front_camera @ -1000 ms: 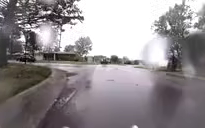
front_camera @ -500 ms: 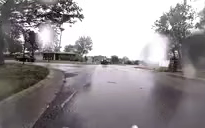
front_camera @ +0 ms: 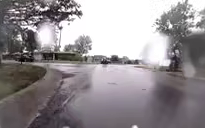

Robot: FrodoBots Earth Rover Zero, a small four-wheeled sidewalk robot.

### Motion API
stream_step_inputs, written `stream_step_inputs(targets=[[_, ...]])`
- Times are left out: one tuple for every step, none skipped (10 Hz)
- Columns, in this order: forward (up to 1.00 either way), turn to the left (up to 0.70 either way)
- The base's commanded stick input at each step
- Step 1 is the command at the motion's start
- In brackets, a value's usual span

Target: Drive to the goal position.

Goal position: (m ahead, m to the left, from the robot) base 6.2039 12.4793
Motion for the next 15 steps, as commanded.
stream_step_inputs(targets=[[0.50, -0.01], [0.50, -0.01], [0.50, -0.01], [0.50, -0.01], [0.50, -0.01], [0.50, -0.01], [0.50, -0.01], [0.50, -0.01], [0.50, -0.01], [0.50, -0.01], [0.50, -0.01], [0.50, -0.01], [0.50, -0.01], [0.50, -0.01], [0.50, -0.01]])
